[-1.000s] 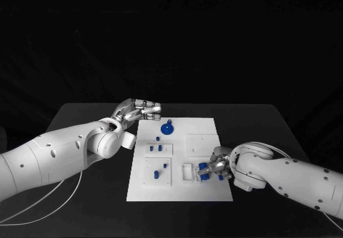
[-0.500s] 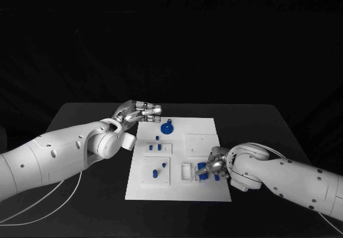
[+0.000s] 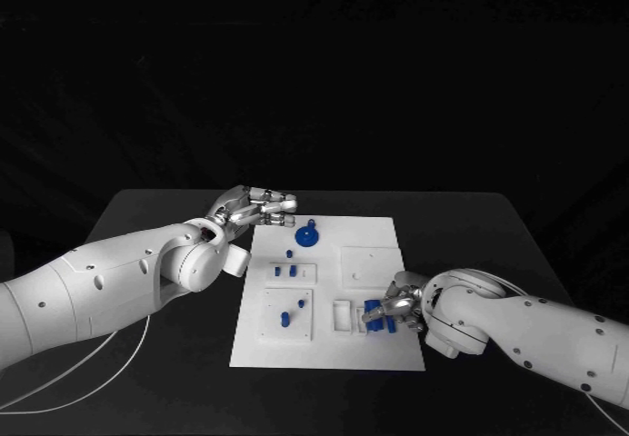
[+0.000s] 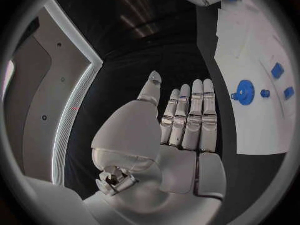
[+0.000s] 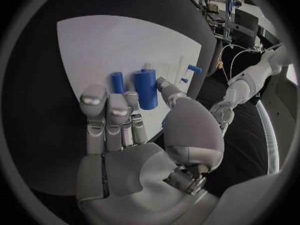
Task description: Assemble the parts on the task board
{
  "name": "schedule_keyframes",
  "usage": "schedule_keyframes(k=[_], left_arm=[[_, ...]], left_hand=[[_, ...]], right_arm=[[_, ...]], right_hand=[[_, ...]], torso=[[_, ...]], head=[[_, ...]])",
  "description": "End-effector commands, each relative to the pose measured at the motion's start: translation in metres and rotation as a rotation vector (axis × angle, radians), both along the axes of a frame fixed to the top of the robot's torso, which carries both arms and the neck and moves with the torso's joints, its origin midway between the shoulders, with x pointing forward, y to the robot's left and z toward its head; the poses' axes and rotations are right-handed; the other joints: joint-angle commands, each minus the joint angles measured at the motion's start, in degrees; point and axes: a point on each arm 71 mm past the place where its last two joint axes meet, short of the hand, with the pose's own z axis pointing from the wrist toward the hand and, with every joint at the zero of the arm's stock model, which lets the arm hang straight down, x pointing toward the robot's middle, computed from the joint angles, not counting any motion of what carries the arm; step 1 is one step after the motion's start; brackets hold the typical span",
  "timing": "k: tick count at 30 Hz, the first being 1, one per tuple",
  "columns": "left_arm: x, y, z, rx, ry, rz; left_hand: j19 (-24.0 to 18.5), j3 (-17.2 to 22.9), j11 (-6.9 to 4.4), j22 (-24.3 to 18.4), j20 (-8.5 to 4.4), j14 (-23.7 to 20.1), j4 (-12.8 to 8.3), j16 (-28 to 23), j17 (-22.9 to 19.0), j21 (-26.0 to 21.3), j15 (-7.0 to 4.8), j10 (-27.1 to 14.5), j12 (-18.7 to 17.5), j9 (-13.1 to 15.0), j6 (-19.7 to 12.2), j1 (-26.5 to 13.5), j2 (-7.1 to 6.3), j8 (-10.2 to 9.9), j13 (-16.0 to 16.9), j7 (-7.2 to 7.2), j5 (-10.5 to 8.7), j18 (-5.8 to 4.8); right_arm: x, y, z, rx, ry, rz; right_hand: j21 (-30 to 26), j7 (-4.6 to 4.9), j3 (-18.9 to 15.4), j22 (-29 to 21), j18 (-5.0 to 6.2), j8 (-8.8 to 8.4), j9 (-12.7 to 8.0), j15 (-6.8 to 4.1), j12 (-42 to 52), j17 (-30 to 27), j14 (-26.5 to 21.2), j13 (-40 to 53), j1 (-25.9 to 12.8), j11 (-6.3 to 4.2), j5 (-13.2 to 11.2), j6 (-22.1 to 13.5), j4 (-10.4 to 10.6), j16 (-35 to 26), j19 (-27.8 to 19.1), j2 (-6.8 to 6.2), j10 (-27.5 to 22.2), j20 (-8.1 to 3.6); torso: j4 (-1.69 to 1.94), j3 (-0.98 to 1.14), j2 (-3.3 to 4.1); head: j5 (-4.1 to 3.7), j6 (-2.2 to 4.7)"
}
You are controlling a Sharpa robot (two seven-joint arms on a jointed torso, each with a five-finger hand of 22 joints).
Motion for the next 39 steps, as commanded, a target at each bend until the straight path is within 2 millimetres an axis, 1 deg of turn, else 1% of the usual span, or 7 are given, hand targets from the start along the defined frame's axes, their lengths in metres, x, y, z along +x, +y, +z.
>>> schedule_keyframes(k=[1,6,13,29,30,32,39], left_arm=[[-0.001,-0.002,0.000,-0.007,0.002,-0.016],[0.000,-0.001,0.000,-0.006,0.003,-0.016],[-0.001,-0.002,0.000,-0.004,0.004,-0.019],[-0.001,-0.004,0.000,-0.001,0.009,-0.029],[-0.001,-0.004,0.000,0.000,0.010,-0.031],[-0.001,-0.005,-0.001,0.002,0.010,-0.035],[-0.001,-0.006,-0.001,0.007,0.009,-0.046]], left_hand=[[0.0,0.2,-0.20,-0.1,0.36,-0.3,0.2,0.0,0.1,0.3,0.03,-0.4,0.1,0.0,-0.4,-0.4,-0.13,0.1,0.1,0.06,-0.01,-0.56],[-0.1,0.3,-0.17,-0.3,0.38,-0.4,0.3,0.0,0.1,0.4,0.04,-0.5,0.1,0.0,-0.4,-0.3,-0.20,0.1,0.1,0.06,0.08,-0.55],[-0.1,0.3,-0.17,-0.3,0.38,-0.4,0.3,0.0,0.1,0.4,0.04,-0.5,0.1,0.0,-0.4,-0.3,-0.20,0.1,0.1,0.06,0.08,-0.55],[-0.2,0.4,-0.11,-0.7,0.44,-0.5,0.4,0.0,0.1,0.5,0.10,-0.7,0.1,0.0,-0.4,-0.3,-0.31,0.1,0.1,0.06,0.22,-0.55],[-0.2,0.5,-0.11,-0.8,0.44,-0.6,0.3,0.0,0.1,0.5,0.10,-0.7,0.1,0.0,-0.4,-0.2,-0.22,0.1,0.1,0.05,0.75,-0.55],[-0.2,0.7,-0.12,-0.8,0.42,-0.6,0.2,0.0,0.1,0.5,0.09,-0.8,0.0,0.0,-0.6,0.1,-0.05,0.1,0.0,0.08,3.80,-0.55],[-0.3,0.8,-0.05,-0.9,0.48,-0.8,0.1,0.0,0.0,0.5,0.16,-1.0,0.1,0.0,-0.8,0.1,-0.09,0.1,0.0,0.14,4.14,-0.56]], right_arm=[[-0.004,-0.002,0.001,0.075,0.024,-0.073],[-0.005,0.000,0.014,0.134,0.023,-0.085],[-0.006,0.004,0.027,0.172,0.023,-0.080],[-0.007,0.020,0.017,0.138,0.122,-0.010],[-0.007,0.021,0.015,0.132,0.124,-0.008],[-0.007,0.023,0.012,0.124,0.129,-0.004],[-0.008,0.031,0.005,0.108,0.128,0.010]], right_hand=[[0.2,-0.05,1.4,5.6,-0.55,0.00,-20.0,-0.48,0.2,-0.1,0.0,0.0,3.4,-0.33,0.1,0.7,-2.0,-0.4,2.9,3.93,0.3,-0.38],[0.3,-0.48,-0.2,5.6,-0.73,0.02,-20.1,-0.58,-0.2,-0.2,0.0,-0.3,3.6,-0.53,0.0,1.8,-2.0,-0.3,2.9,4.43,0.5,-0.51],[0.2,-0.57,-1.0,5.6,-0.78,0.00,-20.2,-0.64,-0.3,-0.2,0.0,-0.4,3.5,-0.57,-0.1,2.0,-1.8,-0.3,2.9,4.64,0.6,-0.59],[0.4,-0.58,-3.5,5.7,-0.91,0.01,-20.9,-0.56,-0.8,0.3,0.0,-0.7,3.0,-0.49,-1.1,1.9,0.1,0.1,2.8,5.24,0.6,-0.53],[0.5,-0.58,-3.5,5.7,-0.92,0.02,-20.9,-0.57,-0.7,0.4,0.0,-0.7,2.8,-0.49,-1.1,2.0,0.2,0.2,2.8,5.23,0.6,-0.53],[0.5,-0.58,-3.7,5.7,-0.92,0.00,-20.9,-0.58,-0.8,0.4,0.0,-0.7,2.6,-0.49,-1.1,2.0,0.4,0.2,2.8,5.20,0.6,-0.54],[0.6,-0.57,-4.3,5.7,-0.92,0.00,-21.0,-0.59,-0.8,0.4,0.0,-0.8,2.5,-0.48,-1.1,1.9,1.3,0.1,2.8,5.03,0.7,-0.57]], torso=[[-0.04,-0.04,0.01],[-0.03,-0.07,0.01],[0.02,-0.10,-0.01],[0.08,-0.14,0.00],[0.09,-0.15,0.00],[0.08,-0.16,0.01],[0.06,-0.06,0.04]], head=[[0.02,0.04],[-0.07,0.06],[0.07,-0.02],[0.29,-0.26],[0.31,-0.26],[0.31,-0.23],[0.48,-0.25]])
